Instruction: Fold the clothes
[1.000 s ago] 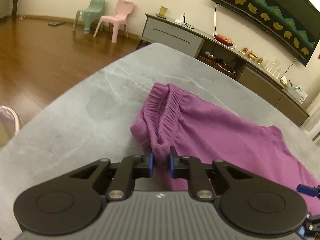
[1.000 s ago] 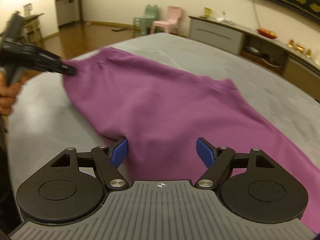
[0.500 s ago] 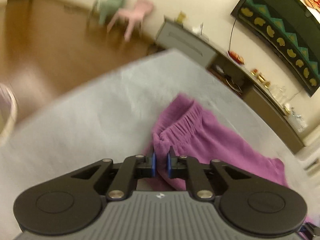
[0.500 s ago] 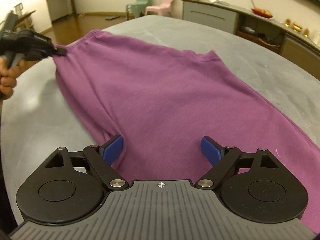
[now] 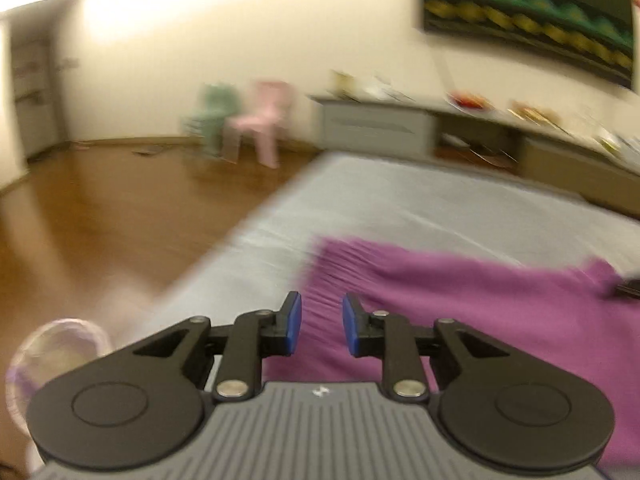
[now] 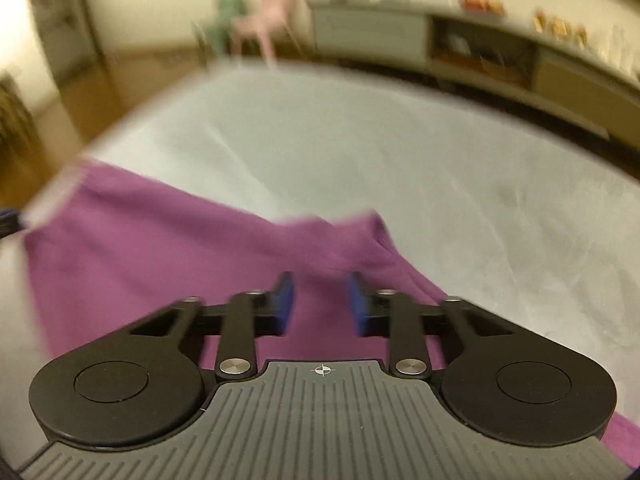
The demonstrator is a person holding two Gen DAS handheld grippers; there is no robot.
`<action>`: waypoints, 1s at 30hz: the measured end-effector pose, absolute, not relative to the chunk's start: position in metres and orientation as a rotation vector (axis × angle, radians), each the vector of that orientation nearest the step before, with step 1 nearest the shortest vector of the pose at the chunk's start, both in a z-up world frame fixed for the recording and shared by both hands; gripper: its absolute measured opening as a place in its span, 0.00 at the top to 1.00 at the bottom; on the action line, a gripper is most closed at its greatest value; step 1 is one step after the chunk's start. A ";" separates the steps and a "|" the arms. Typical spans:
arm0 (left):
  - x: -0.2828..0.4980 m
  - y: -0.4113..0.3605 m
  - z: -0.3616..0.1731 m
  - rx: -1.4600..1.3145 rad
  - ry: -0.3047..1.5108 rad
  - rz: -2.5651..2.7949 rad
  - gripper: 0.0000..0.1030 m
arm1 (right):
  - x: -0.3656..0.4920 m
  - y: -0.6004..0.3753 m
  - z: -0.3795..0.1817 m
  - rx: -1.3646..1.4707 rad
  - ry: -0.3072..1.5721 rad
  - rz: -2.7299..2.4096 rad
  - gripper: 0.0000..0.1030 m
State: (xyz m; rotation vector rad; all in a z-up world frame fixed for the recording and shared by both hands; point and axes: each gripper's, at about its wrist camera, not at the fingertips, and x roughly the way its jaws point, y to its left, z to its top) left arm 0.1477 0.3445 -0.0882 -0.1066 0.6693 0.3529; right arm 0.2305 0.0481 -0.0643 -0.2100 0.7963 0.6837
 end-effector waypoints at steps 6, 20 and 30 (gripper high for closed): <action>0.162 0.367 -0.116 -0.176 0.782 0.305 0.83 | 0.211 0.010 -0.081 -0.233 0.801 0.653 0.84; 0.190 0.377 -0.124 -0.149 0.765 0.303 0.85 | 0.175 -0.149 -0.103 -0.135 0.841 0.541 0.67; 0.191 0.354 -0.119 -0.040 0.798 0.398 0.81 | 0.197 -0.406 -0.097 -0.066 0.868 0.094 0.48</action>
